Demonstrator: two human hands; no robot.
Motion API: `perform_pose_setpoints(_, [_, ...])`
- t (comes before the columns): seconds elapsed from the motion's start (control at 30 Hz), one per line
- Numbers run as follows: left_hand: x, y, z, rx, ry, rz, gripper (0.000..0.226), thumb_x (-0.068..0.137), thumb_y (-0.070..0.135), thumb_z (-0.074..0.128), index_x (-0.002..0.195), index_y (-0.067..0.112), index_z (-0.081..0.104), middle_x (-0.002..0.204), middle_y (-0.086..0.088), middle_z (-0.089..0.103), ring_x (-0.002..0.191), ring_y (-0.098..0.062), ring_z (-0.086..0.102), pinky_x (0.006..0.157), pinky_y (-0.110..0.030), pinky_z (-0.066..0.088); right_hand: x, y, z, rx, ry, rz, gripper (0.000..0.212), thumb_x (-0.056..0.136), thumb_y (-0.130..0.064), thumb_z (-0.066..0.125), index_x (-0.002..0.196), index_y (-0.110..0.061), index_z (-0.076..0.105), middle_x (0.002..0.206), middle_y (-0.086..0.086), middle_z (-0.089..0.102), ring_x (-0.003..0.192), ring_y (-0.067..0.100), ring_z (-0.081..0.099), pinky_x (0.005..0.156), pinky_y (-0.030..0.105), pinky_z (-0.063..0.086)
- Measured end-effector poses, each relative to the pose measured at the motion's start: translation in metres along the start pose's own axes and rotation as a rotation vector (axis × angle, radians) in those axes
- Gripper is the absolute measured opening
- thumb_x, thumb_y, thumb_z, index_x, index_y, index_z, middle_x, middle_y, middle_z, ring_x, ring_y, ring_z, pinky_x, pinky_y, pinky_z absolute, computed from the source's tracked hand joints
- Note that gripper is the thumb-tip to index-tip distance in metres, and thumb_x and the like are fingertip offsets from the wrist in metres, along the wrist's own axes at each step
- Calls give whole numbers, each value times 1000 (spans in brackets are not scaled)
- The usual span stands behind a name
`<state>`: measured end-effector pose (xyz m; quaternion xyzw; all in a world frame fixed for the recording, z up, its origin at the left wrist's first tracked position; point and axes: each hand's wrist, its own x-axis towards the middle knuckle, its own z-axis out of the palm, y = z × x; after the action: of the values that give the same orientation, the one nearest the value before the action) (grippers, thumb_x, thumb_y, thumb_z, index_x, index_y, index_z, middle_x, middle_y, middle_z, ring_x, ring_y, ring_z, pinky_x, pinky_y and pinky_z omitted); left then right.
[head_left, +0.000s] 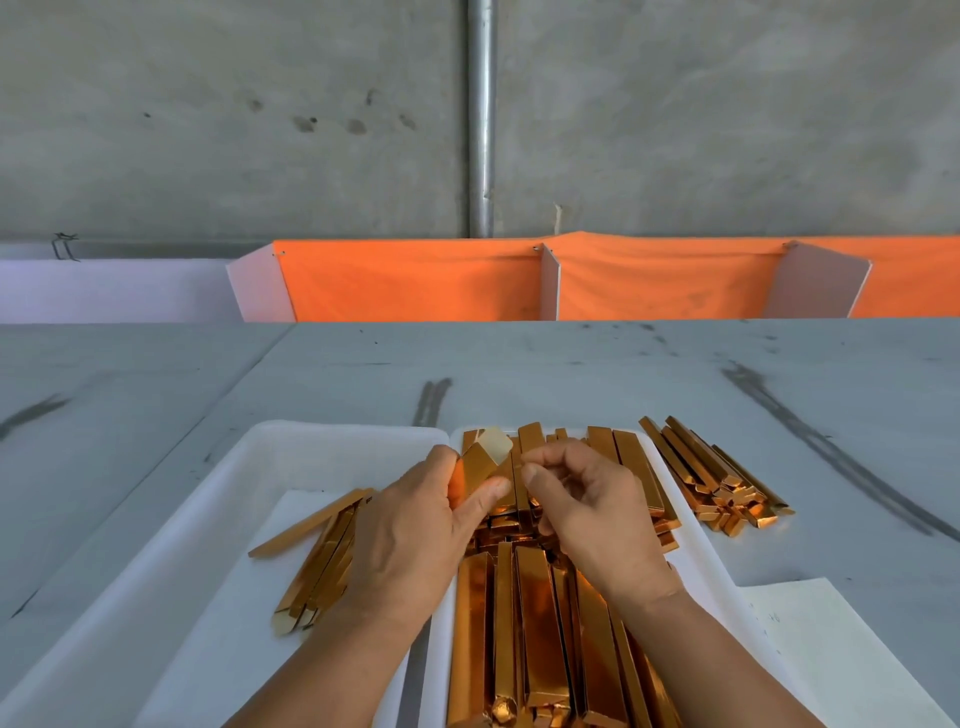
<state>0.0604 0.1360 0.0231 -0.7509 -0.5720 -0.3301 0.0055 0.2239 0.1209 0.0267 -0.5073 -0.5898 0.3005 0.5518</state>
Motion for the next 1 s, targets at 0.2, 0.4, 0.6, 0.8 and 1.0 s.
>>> perform_pose_setpoints(0.2, [-1,-2,6,83,-23,-21,56,72,82,14,83,30,31,58,12,38,47,-1,38,44,-14,21,-1,-1,0,-38,27,-81,22,91,-16,68,85,-37,70,76,-10,69,58,21,58,53,23,51])
perform_pose_setpoints(0.4, [-1,-4,10,99,-29,-12,58,71,84,16,83,30,32,59,12,39,48,-2,40,45,-16,24,-2,-3,2,-112,17,-160,31,90,-15,69,86,-45,68,85,-16,68,74,-2,62,61,10,48])
perform_pose_setpoints(0.6, [-2,-3,9,158,-16,28,55,73,82,14,83,29,29,57,12,34,45,-3,34,44,-15,19,-1,-3,1,-117,3,-179,33,89,-11,69,86,-44,68,92,-14,65,68,4,59,60,13,47])
perform_pose_setpoints(0.8, [-3,-1,8,164,-8,51,54,72,81,13,83,31,30,55,13,29,43,-3,30,44,-15,17,1,1,0,-196,-23,-236,38,91,-8,66,87,-45,64,94,-14,59,77,4,57,65,12,45])
perform_pose_setpoints(1.0, [-3,-2,10,172,-21,86,52,74,82,18,82,32,30,54,14,29,42,-1,28,44,-15,18,2,2,1,-243,-87,-219,41,95,-9,61,83,-48,60,95,-16,58,83,2,58,68,14,48])
